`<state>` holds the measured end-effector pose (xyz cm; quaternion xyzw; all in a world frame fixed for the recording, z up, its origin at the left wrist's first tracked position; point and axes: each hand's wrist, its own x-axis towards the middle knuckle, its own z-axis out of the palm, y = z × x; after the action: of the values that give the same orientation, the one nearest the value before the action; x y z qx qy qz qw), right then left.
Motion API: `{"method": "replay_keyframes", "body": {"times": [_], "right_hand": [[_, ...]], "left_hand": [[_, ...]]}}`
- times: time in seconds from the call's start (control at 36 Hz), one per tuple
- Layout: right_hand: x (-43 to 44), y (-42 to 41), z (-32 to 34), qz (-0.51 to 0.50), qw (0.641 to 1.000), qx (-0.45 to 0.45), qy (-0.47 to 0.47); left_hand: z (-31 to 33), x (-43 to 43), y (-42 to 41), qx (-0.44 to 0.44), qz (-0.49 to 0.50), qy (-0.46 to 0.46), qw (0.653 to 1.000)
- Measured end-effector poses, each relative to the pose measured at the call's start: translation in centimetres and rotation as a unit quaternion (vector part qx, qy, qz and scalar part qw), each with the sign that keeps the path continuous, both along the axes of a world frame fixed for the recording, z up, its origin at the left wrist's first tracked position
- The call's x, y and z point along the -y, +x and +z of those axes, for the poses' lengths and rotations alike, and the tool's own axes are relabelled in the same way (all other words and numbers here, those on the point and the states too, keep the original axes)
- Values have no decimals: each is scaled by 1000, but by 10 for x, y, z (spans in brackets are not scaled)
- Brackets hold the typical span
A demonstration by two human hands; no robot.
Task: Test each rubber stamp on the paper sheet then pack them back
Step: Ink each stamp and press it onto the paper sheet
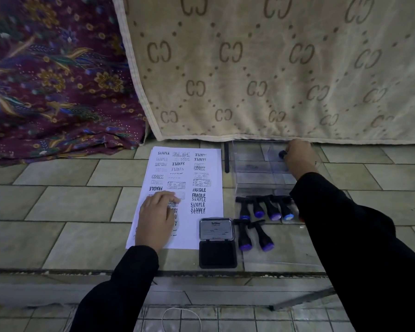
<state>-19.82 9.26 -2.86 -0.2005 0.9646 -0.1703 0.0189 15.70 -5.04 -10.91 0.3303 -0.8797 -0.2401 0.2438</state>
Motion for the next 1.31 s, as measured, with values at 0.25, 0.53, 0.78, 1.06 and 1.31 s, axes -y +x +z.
{"method": "replay_keyframes", "body": {"times": [0.25,0.53,0.78,1.06,1.31], "right_hand": [[-3,-5,-5,-44,999,5,-14],[-4,-1,9,5,1000,-14,-2],[-12,35,53,72,968,-8,-239],[-31,151,31,166,892,193,-375],[-45,214,-2,245,855,268,-371]], "left_hand": [[2,1,-1,-5,0,18,1000],[1,1,0,0,2,12,1000],[2,0,-1,3,1,13,1000],[4,1,-1,-8,-5,13,1000],[2,1,0,-4,-1,7,1000]]}}
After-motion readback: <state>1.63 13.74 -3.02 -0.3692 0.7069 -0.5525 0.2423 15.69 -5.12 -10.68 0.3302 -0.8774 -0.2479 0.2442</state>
